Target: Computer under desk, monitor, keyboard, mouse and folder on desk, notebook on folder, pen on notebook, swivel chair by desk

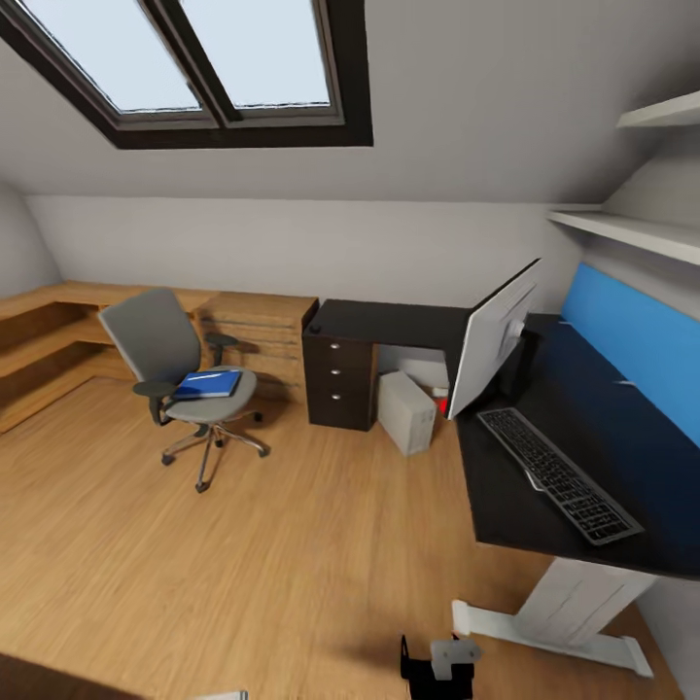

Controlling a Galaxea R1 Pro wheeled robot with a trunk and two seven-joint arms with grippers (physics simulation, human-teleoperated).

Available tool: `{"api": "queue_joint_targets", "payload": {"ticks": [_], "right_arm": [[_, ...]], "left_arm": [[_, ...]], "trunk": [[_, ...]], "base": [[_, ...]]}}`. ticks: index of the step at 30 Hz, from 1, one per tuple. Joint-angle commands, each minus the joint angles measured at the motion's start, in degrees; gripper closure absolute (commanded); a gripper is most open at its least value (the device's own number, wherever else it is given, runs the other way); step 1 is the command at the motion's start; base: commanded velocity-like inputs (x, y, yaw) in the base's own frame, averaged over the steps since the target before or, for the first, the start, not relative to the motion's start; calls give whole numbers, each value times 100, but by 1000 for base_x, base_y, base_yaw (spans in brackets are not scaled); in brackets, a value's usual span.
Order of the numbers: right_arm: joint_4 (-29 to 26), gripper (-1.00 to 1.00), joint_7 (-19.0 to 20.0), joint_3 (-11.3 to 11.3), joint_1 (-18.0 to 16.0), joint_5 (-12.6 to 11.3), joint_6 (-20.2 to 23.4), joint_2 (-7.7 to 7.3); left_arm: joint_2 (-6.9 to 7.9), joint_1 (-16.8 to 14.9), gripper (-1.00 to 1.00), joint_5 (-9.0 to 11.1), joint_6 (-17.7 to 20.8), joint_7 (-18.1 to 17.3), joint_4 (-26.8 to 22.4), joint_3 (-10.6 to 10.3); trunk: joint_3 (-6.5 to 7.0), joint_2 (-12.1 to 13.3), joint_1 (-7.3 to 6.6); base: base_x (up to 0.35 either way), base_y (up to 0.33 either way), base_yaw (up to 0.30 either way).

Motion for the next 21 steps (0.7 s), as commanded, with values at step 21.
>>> {"api": "queue_joint_targets", "payload": {"ticks": [21], "right_arm": [[4,-100,-32,42,-5,-29,-2,-15]], "left_arm": [[2,-4,-100,60,-17,34,0,-59]], "trunk": [[-8,-6,-2]], "base": [[-270,-234,-261]]}}
